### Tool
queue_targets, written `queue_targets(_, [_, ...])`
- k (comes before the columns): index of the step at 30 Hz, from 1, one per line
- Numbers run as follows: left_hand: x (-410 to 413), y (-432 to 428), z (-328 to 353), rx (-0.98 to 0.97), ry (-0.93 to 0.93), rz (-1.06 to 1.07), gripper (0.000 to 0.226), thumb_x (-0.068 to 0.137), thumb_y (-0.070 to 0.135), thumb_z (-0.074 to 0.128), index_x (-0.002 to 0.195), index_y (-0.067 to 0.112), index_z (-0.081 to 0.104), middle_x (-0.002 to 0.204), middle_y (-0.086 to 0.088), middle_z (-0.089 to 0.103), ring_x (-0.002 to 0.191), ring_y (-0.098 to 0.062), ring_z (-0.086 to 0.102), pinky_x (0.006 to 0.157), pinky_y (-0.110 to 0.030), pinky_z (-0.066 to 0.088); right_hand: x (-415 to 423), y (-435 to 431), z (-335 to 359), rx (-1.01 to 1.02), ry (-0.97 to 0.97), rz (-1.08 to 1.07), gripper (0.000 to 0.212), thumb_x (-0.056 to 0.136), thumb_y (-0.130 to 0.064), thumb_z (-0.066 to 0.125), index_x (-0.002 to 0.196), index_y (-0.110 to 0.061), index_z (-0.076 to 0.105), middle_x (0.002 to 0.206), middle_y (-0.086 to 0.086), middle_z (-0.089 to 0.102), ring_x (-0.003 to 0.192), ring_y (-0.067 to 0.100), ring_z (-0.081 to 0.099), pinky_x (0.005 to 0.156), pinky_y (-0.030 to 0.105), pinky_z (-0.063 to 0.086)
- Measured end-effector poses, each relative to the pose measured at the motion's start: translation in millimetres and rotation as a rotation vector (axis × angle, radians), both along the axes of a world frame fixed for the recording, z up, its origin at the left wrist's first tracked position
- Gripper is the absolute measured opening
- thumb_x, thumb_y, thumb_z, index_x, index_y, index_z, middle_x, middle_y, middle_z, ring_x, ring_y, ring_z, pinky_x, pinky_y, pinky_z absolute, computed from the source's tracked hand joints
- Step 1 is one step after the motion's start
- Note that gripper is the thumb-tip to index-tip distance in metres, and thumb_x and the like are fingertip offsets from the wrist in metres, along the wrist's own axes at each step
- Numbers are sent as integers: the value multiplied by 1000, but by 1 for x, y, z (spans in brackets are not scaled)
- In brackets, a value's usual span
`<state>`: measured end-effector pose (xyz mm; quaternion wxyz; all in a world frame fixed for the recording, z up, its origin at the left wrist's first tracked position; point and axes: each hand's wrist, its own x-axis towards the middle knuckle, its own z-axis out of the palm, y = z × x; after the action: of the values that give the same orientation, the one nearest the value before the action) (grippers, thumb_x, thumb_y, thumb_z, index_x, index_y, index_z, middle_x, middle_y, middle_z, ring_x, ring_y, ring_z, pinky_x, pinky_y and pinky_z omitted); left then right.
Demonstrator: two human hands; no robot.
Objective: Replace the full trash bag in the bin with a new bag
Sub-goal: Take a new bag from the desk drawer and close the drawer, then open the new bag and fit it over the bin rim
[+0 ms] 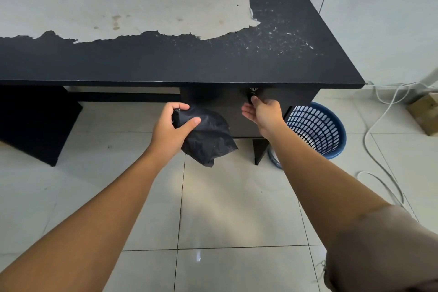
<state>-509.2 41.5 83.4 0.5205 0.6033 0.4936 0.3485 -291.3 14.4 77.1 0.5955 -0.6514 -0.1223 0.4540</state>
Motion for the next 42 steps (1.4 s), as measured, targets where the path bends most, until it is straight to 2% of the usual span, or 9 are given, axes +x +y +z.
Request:
queue_targets(7, [8, 11, -12, 4, 22, -11, 30, 83, 23, 69, 106, 31, 51, 103, 7, 58, 100, -20, 60, 82, -42, 57, 5, 12, -4, 83, -29, 56, 48, 93, 14, 32, 139, 2, 36, 129, 16, 56, 108, 22, 57, 92, 33, 51])
queue_targets(17, [12, 13, -17, 13, 0, -9, 29, 83, 23, 69, 104, 31, 51, 100, 10, 58, 100, -20, 61, 84, -44, 57, 4, 10, -5, 55, -138, 172, 65, 92, 11, 40, 149, -14, 21, 149, 2, 38, 128, 24, 47, 98, 37, 49])
queue_targets(21, [11, 2, -5, -3, -34, -12, 26, 84, 22, 68, 98, 37, 51, 101, 9, 58, 98, -18, 61, 77, -38, 57, -7, -16, 4, -157, -372, 323, 45, 96, -16, 46, 141, -13, 39, 141, 7, 47, 124, 25, 49, 100, 37, 44])
queue_targets(24, [11, -15, 12, -28, -62, -36, 25, 86, 19, 65, 103, 30, 52, 100, 3, 59, 86, -12, 59, 60, -21, 52, -16, -45, 15, -286, -331, 604, 51, 93, -49, 46, 133, -19, 47, 133, 6, 55, 119, 27, 54, 101, 43, 44])
queue_targets(30, [21, -46, 67, -36, 22, -124, 21, 84, 19, 67, 100, 24, 54, 103, 2, 58, 88, -12, 57, 63, -11, 50, -10, -90, 79, -166, -270, 475, 47, 86, -14, 66, 129, -9, 46, 120, 10, 58, 107, 26, 61, 88, 40, 55])
queue_targets(34, [37, -57, 111, 3, 307, -190, 9, 81, 41, 65, 79, 35, 58, 104, 3, 61, 104, -22, 57, 88, -41, 53, 8, -112, 132, -111, -366, 454, 28, 86, -13, 66, 112, -12, 56, 112, 13, 64, 102, 27, 63, 87, 37, 55])
queue_targets(36, [53, -65, 134, 69, 421, -174, 17, 77, 52, 61, 76, 35, 61, 105, 1, 64, 105, -23, 58, 88, -40, 53, 21, -122, 158, -110, -484, 471, 13, 85, -18, 68, 96, -15, 61, 100, 9, 68, 95, 25, 65, 85, 34, 54])
queue_targets(39, [90, -86, 169, -48, 340, -200, 27, 83, 51, 58, 94, 26, 59, 111, 0, 63, 99, -17, 59, 83, -32, 52, 42, -137, 191, -92, -579, 504, 12, 83, -20, 69, 77, -20, 59, 84, 4, 65, 81, 18, 61, 77, 29, 51])
queue_targets(42, [134, -109, 199, -328, 200, -199, 52, 81, 60, 56, 116, 22, 51, 122, 0, 56, 111, -21, 58, 85, -38, 55, 72, -151, 217, -68, -622, 577, 16, 80, -18, 72, 80, -14, 57, 88, 9, 61, 81, 20, 58, 78, 33, 50])
